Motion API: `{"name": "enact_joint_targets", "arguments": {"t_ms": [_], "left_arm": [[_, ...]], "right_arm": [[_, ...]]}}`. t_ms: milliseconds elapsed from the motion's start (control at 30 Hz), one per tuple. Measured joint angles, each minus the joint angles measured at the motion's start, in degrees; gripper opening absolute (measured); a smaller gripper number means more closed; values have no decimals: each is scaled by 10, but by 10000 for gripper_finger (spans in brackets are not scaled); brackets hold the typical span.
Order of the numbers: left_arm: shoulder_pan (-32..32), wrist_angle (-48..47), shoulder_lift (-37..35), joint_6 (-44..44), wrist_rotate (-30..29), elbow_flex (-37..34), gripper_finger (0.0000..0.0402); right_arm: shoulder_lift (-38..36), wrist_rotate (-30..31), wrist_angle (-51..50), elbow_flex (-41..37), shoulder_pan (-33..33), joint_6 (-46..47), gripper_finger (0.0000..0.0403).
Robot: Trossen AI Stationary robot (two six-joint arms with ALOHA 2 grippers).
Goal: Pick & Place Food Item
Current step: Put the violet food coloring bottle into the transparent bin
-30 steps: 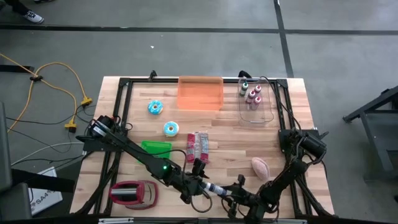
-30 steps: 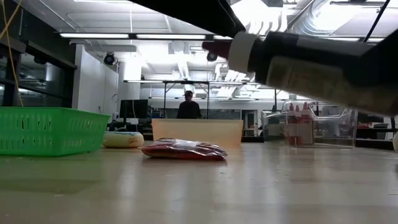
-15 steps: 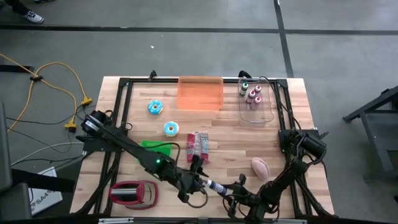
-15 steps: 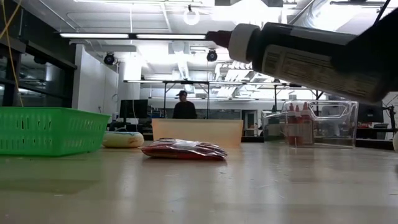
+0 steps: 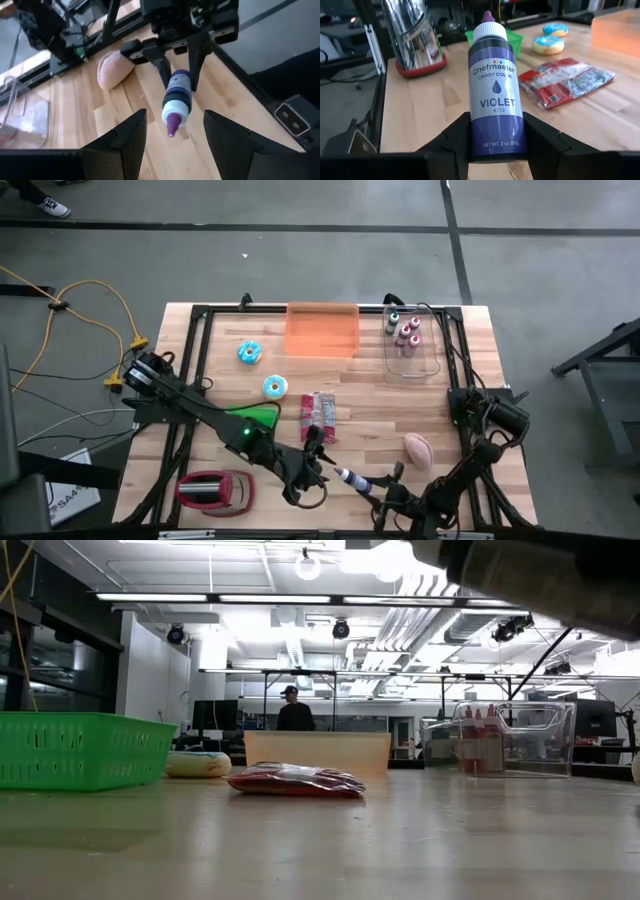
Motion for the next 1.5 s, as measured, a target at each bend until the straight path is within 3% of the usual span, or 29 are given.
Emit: {"name": "enact_joint_targets", "arguments": {"t_ms": [133, 300, 500, 733, 833, 967, 1167, 1300, 1500], "left_arm": [[15, 18, -1, 10, 59, 0, 189], [51, 36, -1, 9, 131, -1, 189], [90, 53, -1, 27, 155, -1, 189], [139, 83, -1, 33, 264, -15, 189], [156, 142, -6, 24, 303, -59, 189], [168, 307, -15, 10, 355, -142, 189], [168, 531, -15, -18, 364, -252, 189], [169, 591, -15, -36, 364, -286, 189], [170, 599, -15, -34, 364, -288, 189]], "right_arm": [[0, 36, 14, 0, 8, -18, 139], [0, 78, 94, 0, 19, -122, 138], [0, 109, 183, 0, 31, -230, 139], [0, 156, 203, 0, 43, -256, 140], [0, 163, 204, 0, 47, -256, 139], [0, 163, 208, 0, 43, -256, 140], [0, 163, 228, 0, 23, -287, 139], [0, 163, 279, 1, 6, -351, 139], [0, 163, 383, 1, -14, -490, 139]]}}
